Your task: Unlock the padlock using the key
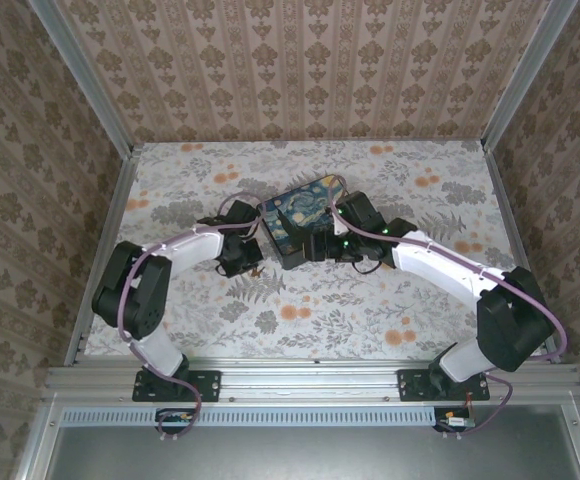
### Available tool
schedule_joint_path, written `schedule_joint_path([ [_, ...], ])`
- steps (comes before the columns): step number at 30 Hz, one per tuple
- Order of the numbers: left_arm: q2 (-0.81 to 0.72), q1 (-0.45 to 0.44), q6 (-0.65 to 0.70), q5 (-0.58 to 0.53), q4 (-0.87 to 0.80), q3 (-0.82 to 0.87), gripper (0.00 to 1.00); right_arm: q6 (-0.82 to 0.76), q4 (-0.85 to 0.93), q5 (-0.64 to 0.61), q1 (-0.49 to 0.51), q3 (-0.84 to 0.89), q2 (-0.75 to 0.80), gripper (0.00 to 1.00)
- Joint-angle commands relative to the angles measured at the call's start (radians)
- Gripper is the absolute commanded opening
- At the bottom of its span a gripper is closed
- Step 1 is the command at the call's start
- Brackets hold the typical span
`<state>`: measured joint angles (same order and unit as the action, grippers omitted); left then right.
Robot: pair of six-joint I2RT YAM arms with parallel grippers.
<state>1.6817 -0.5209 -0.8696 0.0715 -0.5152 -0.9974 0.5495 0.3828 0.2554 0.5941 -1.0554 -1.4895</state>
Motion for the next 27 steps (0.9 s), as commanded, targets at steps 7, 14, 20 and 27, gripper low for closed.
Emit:
schedule_joint_path([
  [7,-0.069,0.01,0.052,-0.006,-0.062,-0.031,0.0,-0.013,-0.021,0.032,0.012,-0.029,-0.032,0.73],
  [14,0.042,-0.009,0.121,0.012,-0.063,-0.057,0.38,-0.008,-0.024,0.027,0.012,-0.02,-0.03,0.73],
  [20,0.106,-0.033,0.125,-0.026,-0.049,-0.056,0.37,-0.009,-0.019,0.015,0.012,-0.01,-0.018,0.73],
  [27,0.125,-0.033,0.108,-0.03,-0.025,-0.03,0.1,-0.015,-0.005,0.009,0.012,-0.014,-0.013,0.73],
])
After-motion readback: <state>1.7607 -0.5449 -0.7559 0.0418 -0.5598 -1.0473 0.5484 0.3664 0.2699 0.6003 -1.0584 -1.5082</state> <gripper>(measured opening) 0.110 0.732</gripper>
